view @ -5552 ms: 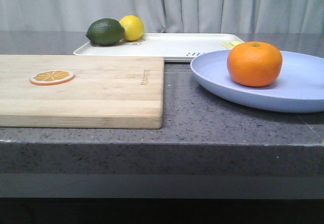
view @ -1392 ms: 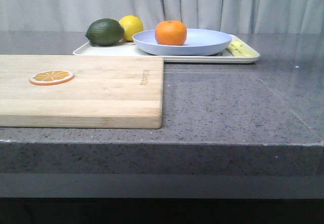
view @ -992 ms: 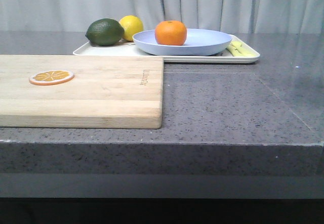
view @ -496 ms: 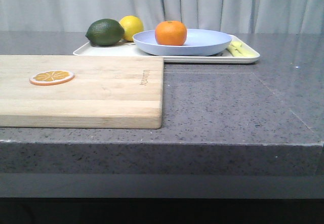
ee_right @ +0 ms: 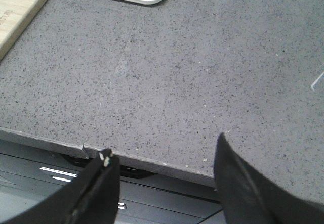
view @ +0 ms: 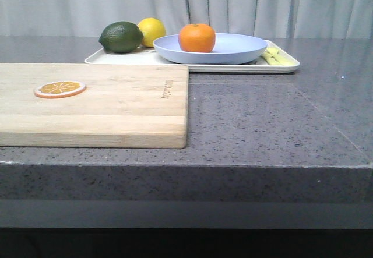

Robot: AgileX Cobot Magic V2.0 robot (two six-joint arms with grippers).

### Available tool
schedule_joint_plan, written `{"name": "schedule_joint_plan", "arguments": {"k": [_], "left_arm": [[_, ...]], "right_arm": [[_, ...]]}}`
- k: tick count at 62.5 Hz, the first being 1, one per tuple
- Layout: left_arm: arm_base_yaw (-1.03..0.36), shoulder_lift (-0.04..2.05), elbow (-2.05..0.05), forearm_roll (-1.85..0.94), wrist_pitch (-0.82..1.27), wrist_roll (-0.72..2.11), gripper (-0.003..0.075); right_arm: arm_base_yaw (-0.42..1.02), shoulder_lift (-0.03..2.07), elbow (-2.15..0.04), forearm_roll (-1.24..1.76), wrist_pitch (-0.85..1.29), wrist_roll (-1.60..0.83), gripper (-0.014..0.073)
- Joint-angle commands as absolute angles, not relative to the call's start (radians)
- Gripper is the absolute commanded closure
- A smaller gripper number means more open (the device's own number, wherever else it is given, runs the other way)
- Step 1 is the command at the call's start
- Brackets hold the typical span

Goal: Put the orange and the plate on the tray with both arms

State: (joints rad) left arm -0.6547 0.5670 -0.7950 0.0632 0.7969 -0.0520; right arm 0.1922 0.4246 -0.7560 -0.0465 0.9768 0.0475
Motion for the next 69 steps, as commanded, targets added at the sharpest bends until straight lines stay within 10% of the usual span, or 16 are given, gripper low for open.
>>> {"name": "schedule_joint_plan", "arguments": {"k": [1,35,69], "left_arm": [[-0.654,0.571,-0.819,0.057,0.717,-0.062,0.0036],[-0.654,0.571,-0.819,0.057,0.717,-0.062,0.0736],[-0.654,0.571,-0.819,0.057,0.710,-0.062,0.0740]], "right_arm": [[0.188,0.430,-0.781,-0.069,0.922,0.046,0.0158],[0.188,0.430,-0.781,-0.069,0.920,0.046,0.0660],[0.188,0.430,-0.781,-0.069,0.921,0.046,0.0661]]}}
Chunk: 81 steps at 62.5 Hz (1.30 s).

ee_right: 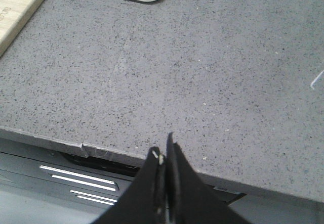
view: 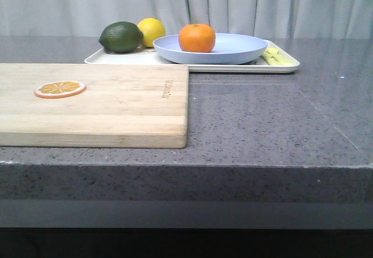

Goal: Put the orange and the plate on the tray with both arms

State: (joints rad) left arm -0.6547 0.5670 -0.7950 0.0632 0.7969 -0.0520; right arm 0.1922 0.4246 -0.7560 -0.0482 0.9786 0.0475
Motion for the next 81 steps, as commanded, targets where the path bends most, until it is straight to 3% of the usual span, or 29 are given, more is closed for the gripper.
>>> {"name": "schedule_joint_plan", "arguments": {"k": [1,14,32,44,56,81], "left_arm": [[-0.656,0.567,-0.811,0.055,0.706,-0.062,0.0740],[-0.534,0.481,-0.695,0.067,0.576,-0.062,0.0740],[-0.224,0.232,-0.317,0.067,0.169,-0.062,0.0740],[-0.136,0.061,-0.083,0.039,-0.066,-0.062,0.0740],[-0.095,-0.025,0.031,-0.046,-0.102,-0.062,0.0740],[-0.087,-0.025,0.034,-0.056,-0.077,-0.062,0.0740]], "right_arm": [[0.188,0.430,-0.781,-0.069,0.921,0.046,0.0661],[0.188,0.430,-0.781,-0.069,0.921,0.046,0.0660],[0.188,0.430,-0.781,-0.069,0.921,0.046,0.0660],[0.188,0.430,-0.781,-0.069,0.921,0.046,0.0660],[0.188,0.430,-0.781,-0.069,0.921,0.046,0.0660],[0.188,0.430,-0.781,-0.069,0.924,0.046,0.0660]]}}
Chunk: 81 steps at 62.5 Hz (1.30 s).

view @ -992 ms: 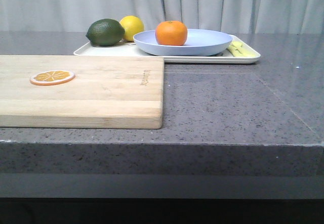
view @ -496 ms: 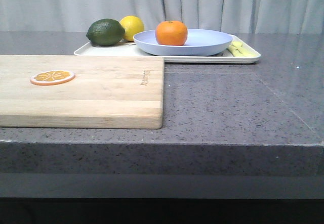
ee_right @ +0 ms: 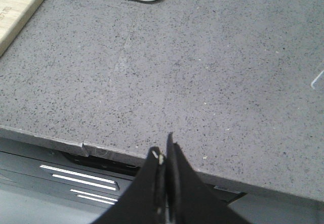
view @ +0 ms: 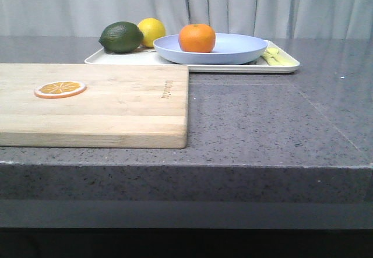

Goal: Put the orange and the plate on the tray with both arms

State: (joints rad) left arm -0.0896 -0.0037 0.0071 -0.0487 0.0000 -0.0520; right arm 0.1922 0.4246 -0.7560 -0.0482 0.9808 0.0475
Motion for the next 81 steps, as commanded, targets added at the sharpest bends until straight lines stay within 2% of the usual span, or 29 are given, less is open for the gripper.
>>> {"name": "schedule_joint_plan", "arguments": {"k": [1,58,65,81], "left_arm": [[-0.087,-0.025,0.034,-0.056,-0.077,-0.062,0.0740],[-0.087,-0.023,0.034,-0.056,-0.077,-0.062,0.0740],[-0.087,-0.023,0.034,-0.056,-0.077,-0.062,0.0740],[-0.087,-0.023,0.034,-0.056,-0.077,-0.062,0.0740]], "right_arm": [[0.188,0.430,-0.781,-0.069,0.924,0.046,0.0660],[0.175,0.407,-0.762,-0.089,0.906,0.046,0.0660],[0.126,0.349,-0.675,-0.093,0.795,0.046,0.0660],[0.057,0.159,-0.310,-0.091,0.293,0.046,0.0660]]}}
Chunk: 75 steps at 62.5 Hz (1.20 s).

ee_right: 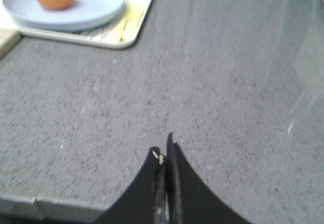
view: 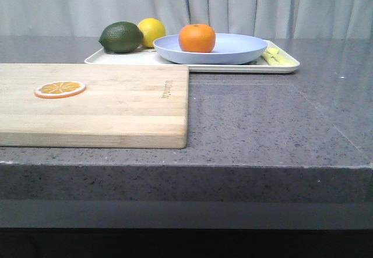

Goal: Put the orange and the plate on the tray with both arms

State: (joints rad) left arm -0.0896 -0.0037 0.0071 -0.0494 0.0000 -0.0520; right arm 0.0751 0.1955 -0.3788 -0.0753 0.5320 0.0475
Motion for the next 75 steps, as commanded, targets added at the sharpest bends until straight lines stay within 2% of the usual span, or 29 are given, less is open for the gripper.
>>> {"name": "schedule_joint_plan", "arguments": {"k": [1,12,22,75], "left_arm": [[-0.087,-0.023,0.034,-0.056,-0.077,-0.062,0.0740],[-0.087,-0.023,0.034,-0.056,-0.077,-0.062,0.0740],[-0.087,-0.023,0.034,-0.056,-0.077,-0.062,0.0740],[-0.087,-0.023,0.034,-0.056,-0.077,-0.062,0.0740]], "right_arm": [[0.054,0.145,-0.292,-0.090,0.270,0.046,0.0660],[0.036,0.046,-0.102,-0.088,0.021,0.047,0.0660],[0.036,-0.025,0.005,-0.088,-0.123,0.047,0.0660],[0.013,-0.029,0.002,-0.034,-0.115,0.060,0.0660]]}}
